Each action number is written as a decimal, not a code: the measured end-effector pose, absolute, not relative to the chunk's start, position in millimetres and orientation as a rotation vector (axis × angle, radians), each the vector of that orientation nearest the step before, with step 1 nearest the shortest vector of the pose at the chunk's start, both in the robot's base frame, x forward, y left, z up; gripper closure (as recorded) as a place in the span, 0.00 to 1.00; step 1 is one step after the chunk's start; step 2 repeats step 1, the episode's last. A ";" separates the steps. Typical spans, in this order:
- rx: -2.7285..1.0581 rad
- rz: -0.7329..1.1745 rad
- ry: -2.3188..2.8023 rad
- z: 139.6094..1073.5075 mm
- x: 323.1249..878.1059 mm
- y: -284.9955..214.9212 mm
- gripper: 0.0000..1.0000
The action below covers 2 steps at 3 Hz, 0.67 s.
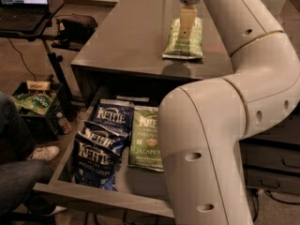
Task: Pick green jalapeno chip bag from top drawer and place on counter
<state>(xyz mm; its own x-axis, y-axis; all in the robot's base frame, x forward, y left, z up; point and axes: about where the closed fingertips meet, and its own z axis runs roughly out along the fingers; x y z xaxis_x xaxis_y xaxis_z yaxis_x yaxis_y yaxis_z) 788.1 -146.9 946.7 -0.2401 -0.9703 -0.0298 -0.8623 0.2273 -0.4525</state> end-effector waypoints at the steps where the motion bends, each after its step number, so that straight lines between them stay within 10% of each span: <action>1: -1.710 -0.499 2.200 946.7 788.2 -146.9 0.00; 2: -1.710 -0.499 2.200 946.7 788.2 -146.9 0.00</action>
Offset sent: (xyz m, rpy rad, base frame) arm 0.0000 0.0000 0.0000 0.0000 0.0000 0.0000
